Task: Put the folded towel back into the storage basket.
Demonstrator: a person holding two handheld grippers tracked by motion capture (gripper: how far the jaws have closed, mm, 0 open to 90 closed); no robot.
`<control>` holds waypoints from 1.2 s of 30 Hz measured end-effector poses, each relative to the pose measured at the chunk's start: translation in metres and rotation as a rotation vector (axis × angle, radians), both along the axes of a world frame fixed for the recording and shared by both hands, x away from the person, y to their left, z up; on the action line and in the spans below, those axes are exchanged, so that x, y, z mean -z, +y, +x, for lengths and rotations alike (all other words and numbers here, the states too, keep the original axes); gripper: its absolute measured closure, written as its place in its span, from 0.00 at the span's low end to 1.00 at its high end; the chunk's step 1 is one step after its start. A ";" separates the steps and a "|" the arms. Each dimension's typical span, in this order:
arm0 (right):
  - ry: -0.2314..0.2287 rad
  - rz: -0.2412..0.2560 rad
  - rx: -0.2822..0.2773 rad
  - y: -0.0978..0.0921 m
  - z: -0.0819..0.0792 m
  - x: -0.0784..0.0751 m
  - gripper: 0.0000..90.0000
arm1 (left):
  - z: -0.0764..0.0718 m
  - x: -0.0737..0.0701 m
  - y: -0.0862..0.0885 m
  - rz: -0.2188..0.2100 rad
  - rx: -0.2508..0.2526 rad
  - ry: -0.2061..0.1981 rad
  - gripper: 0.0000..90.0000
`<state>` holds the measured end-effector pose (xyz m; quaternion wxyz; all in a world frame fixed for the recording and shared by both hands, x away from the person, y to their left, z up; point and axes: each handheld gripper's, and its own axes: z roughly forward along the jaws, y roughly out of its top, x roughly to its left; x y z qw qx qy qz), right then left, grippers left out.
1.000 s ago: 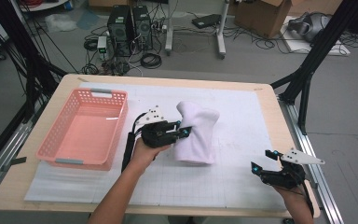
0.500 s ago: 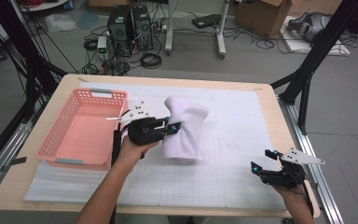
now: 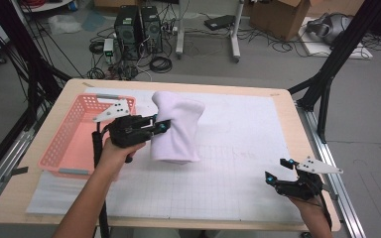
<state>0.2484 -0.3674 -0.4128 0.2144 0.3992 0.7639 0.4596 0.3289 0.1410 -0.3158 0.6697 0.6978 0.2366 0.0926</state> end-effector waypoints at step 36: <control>0.003 -0.018 0.021 -0.002 0.002 0.000 0.23 | -0.010 -0.039 0.127 -0.083 -0.120 -0.028 0.83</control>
